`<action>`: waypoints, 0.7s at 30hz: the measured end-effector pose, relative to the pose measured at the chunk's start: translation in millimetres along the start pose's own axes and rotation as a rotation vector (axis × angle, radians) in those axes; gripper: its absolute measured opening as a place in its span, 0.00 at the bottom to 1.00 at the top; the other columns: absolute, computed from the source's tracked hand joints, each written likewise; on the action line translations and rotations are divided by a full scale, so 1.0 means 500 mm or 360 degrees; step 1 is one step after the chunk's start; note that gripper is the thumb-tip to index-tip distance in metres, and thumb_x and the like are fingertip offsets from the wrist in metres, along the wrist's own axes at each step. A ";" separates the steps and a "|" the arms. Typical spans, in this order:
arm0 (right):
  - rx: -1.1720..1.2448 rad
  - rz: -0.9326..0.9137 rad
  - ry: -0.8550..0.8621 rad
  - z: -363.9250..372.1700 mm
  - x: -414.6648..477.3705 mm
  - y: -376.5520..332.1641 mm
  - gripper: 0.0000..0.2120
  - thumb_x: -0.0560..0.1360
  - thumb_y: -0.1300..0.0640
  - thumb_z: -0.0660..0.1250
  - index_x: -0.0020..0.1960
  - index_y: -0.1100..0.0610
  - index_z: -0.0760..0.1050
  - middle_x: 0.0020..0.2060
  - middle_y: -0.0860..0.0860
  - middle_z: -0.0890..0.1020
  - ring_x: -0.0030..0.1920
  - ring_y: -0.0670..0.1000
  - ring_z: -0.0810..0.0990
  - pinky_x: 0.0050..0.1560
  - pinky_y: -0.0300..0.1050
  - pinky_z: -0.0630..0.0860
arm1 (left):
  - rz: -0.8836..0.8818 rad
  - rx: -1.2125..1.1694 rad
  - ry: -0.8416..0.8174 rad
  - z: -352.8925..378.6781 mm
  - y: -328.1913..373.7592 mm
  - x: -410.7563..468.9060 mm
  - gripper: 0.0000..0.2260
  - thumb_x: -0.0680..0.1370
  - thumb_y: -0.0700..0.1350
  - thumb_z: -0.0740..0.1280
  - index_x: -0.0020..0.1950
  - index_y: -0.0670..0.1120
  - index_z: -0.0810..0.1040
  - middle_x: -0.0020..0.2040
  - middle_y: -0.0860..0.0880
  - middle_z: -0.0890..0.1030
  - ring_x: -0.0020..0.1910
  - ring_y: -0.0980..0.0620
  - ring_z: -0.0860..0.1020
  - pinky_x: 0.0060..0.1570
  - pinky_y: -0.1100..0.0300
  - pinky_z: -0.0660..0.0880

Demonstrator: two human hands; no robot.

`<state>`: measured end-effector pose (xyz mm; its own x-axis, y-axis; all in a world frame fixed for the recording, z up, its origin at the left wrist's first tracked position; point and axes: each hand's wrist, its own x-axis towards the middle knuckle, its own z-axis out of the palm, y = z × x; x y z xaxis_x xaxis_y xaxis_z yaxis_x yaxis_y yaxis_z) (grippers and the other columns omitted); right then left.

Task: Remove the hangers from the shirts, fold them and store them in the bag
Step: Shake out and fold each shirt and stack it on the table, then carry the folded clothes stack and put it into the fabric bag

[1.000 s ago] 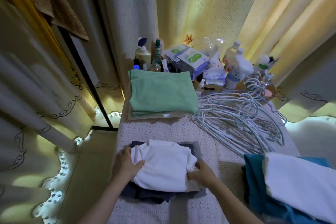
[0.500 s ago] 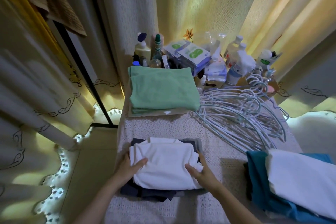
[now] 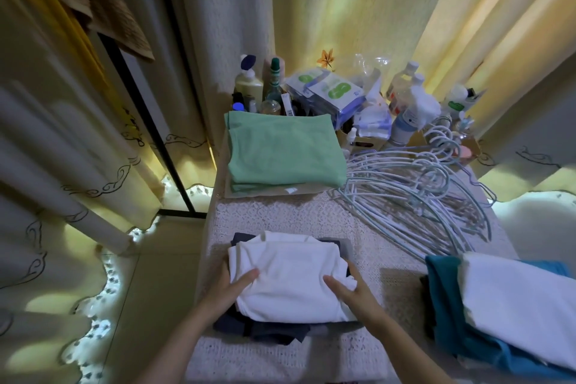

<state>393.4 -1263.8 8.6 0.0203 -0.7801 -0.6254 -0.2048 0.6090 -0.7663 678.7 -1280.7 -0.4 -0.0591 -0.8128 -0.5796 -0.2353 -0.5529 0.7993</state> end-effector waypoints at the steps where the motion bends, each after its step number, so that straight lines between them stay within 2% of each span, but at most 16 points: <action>1: -0.0003 -0.0022 0.0023 0.002 -0.002 -0.007 0.34 0.68 0.39 0.71 0.70 0.40 0.62 0.61 0.40 0.76 0.56 0.40 0.76 0.44 0.35 0.73 | 0.0006 -0.0040 0.0029 -0.005 0.004 -0.007 0.41 0.58 0.71 0.68 0.66 0.59 0.60 0.57 0.65 0.71 0.52 0.67 0.71 0.56 0.61 0.66; 4: -0.0063 -0.0072 0.0072 0.010 -0.012 -0.033 0.32 0.69 0.39 0.70 0.70 0.40 0.62 0.61 0.42 0.74 0.56 0.44 0.75 0.48 0.39 0.71 | 0.0017 -0.0198 0.0124 -0.021 0.001 -0.045 0.37 0.59 0.70 0.68 0.65 0.61 0.62 0.56 0.67 0.71 0.53 0.68 0.71 0.55 0.61 0.68; 7: -0.0132 -0.0165 -0.0001 0.027 -0.021 -0.058 0.28 0.70 0.40 0.70 0.67 0.37 0.64 0.59 0.41 0.74 0.55 0.45 0.74 0.51 0.44 0.70 | 0.0043 -0.0343 0.0263 -0.040 -0.008 -0.107 0.31 0.62 0.67 0.69 0.63 0.65 0.64 0.55 0.67 0.72 0.51 0.71 0.73 0.50 0.67 0.70; 11: -0.0302 -0.0305 -0.0266 0.067 -0.039 -0.108 0.28 0.65 0.35 0.70 0.62 0.33 0.65 0.55 0.34 0.74 0.55 0.42 0.75 0.54 0.46 0.72 | 0.0071 -0.0556 0.0529 -0.052 -0.042 -0.221 0.31 0.59 0.72 0.70 0.60 0.73 0.63 0.58 0.69 0.74 0.55 0.69 0.75 0.52 0.66 0.71; 13: -0.0413 -0.0399 -0.0467 0.093 -0.050 -0.134 0.27 0.64 0.35 0.70 0.61 0.33 0.67 0.56 0.35 0.76 0.55 0.42 0.76 0.54 0.47 0.74 | 0.0108 -0.0654 0.0744 -0.041 -0.063 -0.292 0.27 0.60 0.73 0.69 0.56 0.77 0.65 0.55 0.74 0.74 0.53 0.74 0.74 0.50 0.69 0.71; 15: -0.0556 -0.0491 -0.0667 0.130 -0.060 -0.155 0.25 0.67 0.38 0.71 0.62 0.35 0.68 0.56 0.37 0.77 0.56 0.44 0.77 0.55 0.48 0.73 | 0.0108 -0.0767 0.1002 -0.015 -0.087 -0.373 0.22 0.62 0.72 0.68 0.53 0.78 0.66 0.52 0.77 0.74 0.51 0.77 0.74 0.47 0.71 0.71; 18: -0.0770 -0.0632 -0.0932 0.202 -0.095 -0.171 0.25 0.70 0.42 0.71 0.65 0.40 0.69 0.57 0.40 0.77 0.56 0.46 0.77 0.56 0.48 0.73 | 0.0109 -0.1034 0.1382 0.054 -0.130 -0.491 0.19 0.67 0.67 0.70 0.55 0.75 0.70 0.54 0.70 0.78 0.51 0.72 0.77 0.42 0.74 0.74; 21: -0.0952 -0.0733 -0.1263 0.280 -0.159 -0.156 0.22 0.70 0.44 0.72 0.62 0.39 0.71 0.54 0.39 0.79 0.51 0.40 0.77 0.45 0.38 0.73 | 0.0000 -0.1305 0.1890 0.133 -0.191 -0.604 0.21 0.73 0.57 0.70 0.65 0.62 0.69 0.58 0.63 0.75 0.45 0.73 0.75 0.38 0.80 0.70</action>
<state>545.0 -1229.2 97.5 0.7973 -0.4698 -0.3789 -0.4538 -0.0527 -0.8896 654.4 -970.4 87.9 0.8636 -0.2565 -0.4340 0.4020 -0.1691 0.8999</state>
